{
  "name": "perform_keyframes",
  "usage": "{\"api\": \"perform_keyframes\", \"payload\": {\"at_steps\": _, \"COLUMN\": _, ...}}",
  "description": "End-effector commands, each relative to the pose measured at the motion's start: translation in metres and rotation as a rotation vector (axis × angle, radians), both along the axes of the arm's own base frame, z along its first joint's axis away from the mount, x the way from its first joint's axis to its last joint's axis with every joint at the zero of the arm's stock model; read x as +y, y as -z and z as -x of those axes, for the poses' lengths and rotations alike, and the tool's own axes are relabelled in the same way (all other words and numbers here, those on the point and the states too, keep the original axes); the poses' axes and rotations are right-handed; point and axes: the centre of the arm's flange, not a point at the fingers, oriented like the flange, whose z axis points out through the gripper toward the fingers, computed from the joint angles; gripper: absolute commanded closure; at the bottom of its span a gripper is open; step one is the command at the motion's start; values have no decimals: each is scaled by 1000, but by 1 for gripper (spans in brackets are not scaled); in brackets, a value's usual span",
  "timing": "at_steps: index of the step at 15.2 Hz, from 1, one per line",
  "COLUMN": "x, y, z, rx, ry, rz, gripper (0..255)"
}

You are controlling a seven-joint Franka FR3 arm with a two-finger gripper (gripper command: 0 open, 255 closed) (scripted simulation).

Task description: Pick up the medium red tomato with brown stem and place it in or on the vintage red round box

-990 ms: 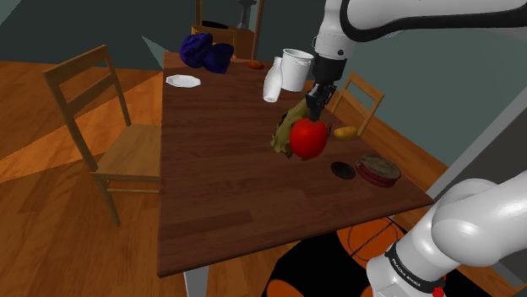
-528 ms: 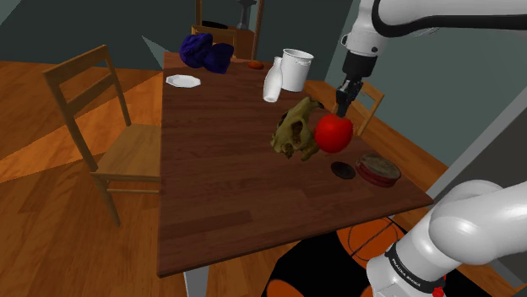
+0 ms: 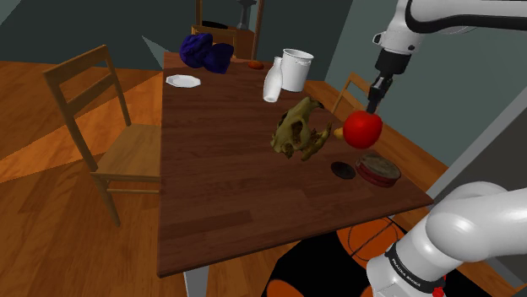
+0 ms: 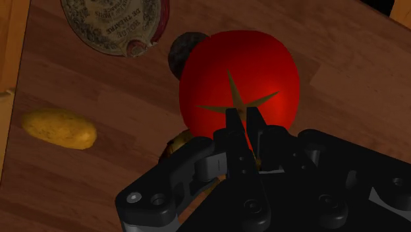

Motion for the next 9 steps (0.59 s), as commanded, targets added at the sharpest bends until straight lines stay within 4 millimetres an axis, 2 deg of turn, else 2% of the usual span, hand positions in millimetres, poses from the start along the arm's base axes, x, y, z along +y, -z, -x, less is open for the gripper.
{"api": "perform_keyframes", "payload": {"at_steps": 1, "x": -25, "y": -4, "z": 12, "rx": 0, "ry": -1, "rz": 0, "gripper": 255}}
{"api": "perform_keyframes", "payload": {"at_steps": 9, "x": -120, "y": -22, "z": 55, "rx": 0, "ry": -1, "rz": 0, "gripper": 255}}
